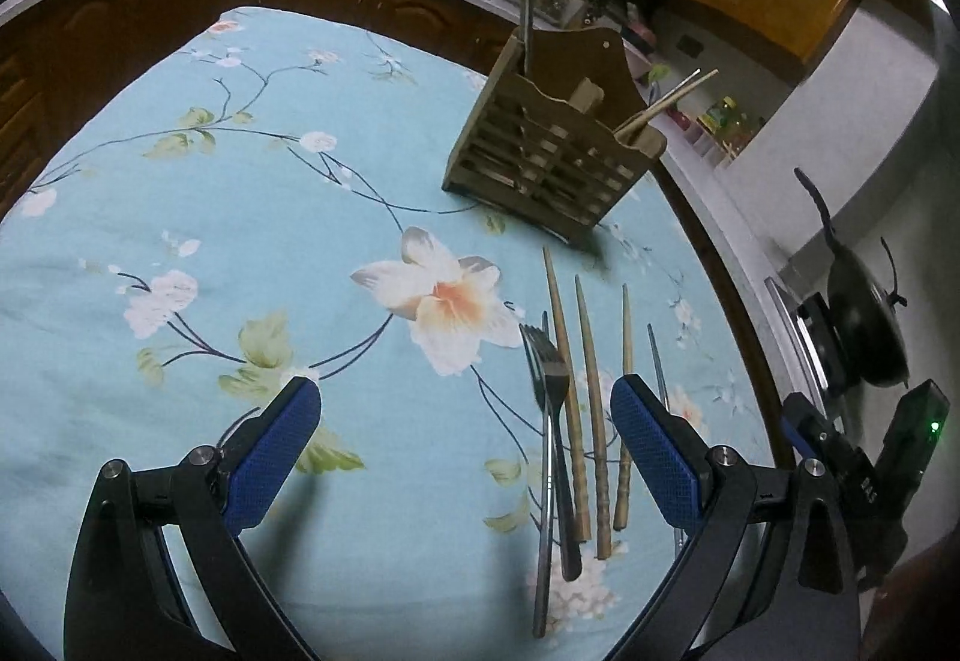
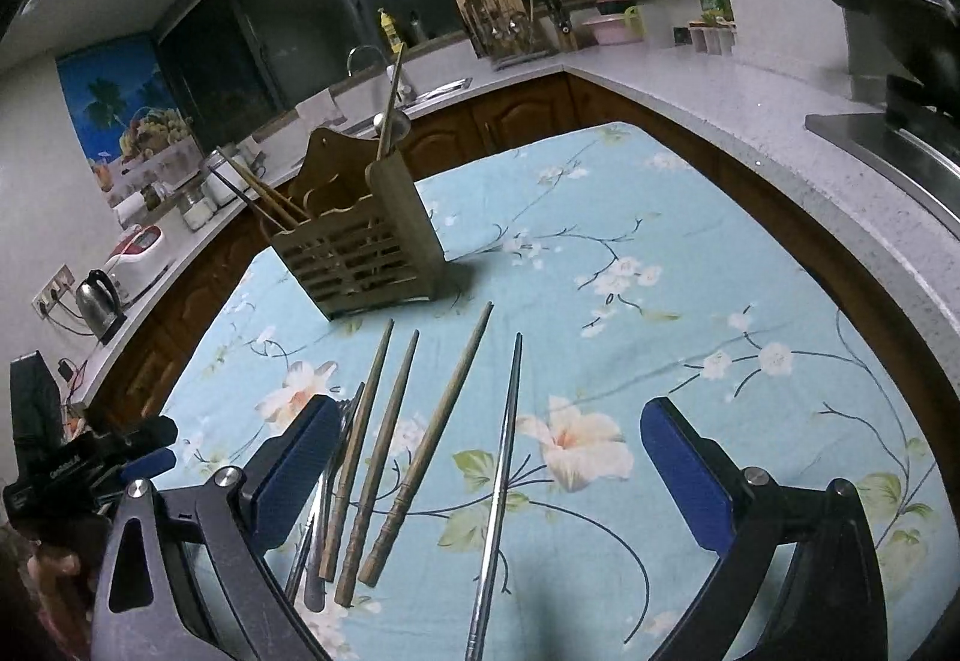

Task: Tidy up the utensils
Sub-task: 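Move both tools back down to the remaining utensils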

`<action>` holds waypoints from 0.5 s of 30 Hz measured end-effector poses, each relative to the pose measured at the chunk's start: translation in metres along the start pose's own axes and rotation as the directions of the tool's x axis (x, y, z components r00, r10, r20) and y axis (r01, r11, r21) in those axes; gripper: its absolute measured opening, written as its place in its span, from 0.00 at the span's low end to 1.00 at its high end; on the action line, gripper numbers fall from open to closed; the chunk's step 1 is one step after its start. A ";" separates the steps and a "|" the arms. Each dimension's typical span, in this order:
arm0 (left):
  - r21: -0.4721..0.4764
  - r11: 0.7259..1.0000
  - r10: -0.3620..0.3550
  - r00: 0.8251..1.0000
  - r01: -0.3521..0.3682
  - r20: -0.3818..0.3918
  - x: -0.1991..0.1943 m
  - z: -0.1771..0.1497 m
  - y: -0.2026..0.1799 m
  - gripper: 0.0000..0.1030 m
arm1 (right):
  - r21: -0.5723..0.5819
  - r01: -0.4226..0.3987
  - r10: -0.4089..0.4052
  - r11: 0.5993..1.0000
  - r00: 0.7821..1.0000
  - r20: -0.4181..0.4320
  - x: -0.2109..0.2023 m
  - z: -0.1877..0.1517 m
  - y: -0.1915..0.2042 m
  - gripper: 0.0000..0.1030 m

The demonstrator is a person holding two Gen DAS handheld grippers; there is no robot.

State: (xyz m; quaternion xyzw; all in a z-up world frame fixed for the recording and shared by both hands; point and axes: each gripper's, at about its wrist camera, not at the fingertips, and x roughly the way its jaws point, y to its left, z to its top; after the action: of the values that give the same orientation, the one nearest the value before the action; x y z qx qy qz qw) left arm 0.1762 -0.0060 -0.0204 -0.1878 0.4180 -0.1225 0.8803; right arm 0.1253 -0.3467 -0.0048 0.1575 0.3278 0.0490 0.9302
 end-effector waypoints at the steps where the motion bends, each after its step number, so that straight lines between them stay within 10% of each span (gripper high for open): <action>1: 0.002 1.000 -0.004 1.000 0.004 -0.005 0.002 0.000 -0.001 0.96 | -0.002 -0.001 0.001 1.000 1.000 -0.004 0.001 0.000 0.000 0.98; 15: 0.051 0.997 -0.058 0.993 0.063 -0.102 0.033 0.007 -0.019 0.83 | -0.023 -0.003 0.002 1.000 0.998 -0.057 0.027 0.008 0.005 0.89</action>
State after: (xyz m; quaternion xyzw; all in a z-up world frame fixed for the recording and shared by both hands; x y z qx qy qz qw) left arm 0.2012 -0.0342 -0.0307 -0.1700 0.4523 -0.1698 0.8589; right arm 0.1511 -0.3393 -0.0132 0.1457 0.3534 0.0586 0.9222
